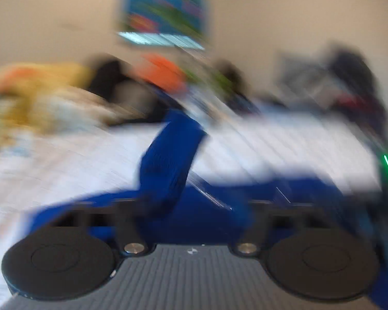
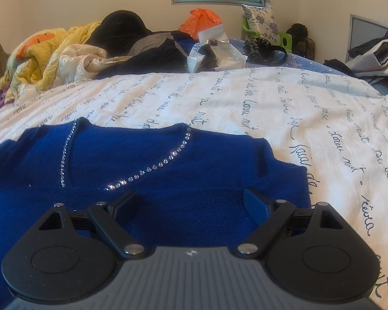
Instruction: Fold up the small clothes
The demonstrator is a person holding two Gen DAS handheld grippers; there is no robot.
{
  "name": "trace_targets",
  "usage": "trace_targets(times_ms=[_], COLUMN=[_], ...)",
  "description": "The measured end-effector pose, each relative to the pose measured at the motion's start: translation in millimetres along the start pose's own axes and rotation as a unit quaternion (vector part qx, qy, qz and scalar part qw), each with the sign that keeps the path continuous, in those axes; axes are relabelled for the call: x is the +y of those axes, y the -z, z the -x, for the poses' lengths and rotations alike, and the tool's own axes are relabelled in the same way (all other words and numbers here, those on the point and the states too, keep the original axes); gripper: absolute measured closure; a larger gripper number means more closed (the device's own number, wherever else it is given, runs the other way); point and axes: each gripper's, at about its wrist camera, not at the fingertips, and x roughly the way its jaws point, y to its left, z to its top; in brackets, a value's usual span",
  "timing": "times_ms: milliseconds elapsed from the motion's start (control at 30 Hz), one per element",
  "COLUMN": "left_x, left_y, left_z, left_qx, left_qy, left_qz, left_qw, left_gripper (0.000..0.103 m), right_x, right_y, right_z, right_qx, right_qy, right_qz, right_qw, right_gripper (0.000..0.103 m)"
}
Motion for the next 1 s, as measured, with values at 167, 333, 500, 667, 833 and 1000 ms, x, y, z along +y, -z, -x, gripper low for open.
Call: trace_targets(times_ms=[167,333,500,667,833,1000], left_x=[-69,-61,-35,-13,0,8], left_y=[56,75,62,63,61,63], left_z=[6,24,13,27,27,28], left_qx=[0.002,-0.021,-0.022,-0.049,-0.038,-0.040], left_qy=[-0.007,0.000,-0.022,-0.036,-0.027,-0.020], left_qz=[-0.076,-0.053,0.027,0.092,0.128,0.155], left_qw=[0.9971,0.9984,0.9991,0.9939,0.9907,0.9869], left_gripper=[0.002,0.000,0.000,0.000,0.000,0.000], right_x=[-26,-25,29,76,89,87], right_y=[-2,-23,-32,-33,-38,-37], right_z=[6,22,2,-20,-28,-30], right_qx=[-0.012,0.016,0.134,0.169,0.187,0.191], right_qy=[-0.059,-0.097,-0.238,-0.208,-0.180,-0.170], right_qz=[-0.073,-0.168,-0.199,-0.152,-0.140,-0.139], right_qw=[0.996,0.981,0.941,0.951,0.956,0.957], right_gripper=[0.014,0.012,0.014,0.014,0.059,0.072])
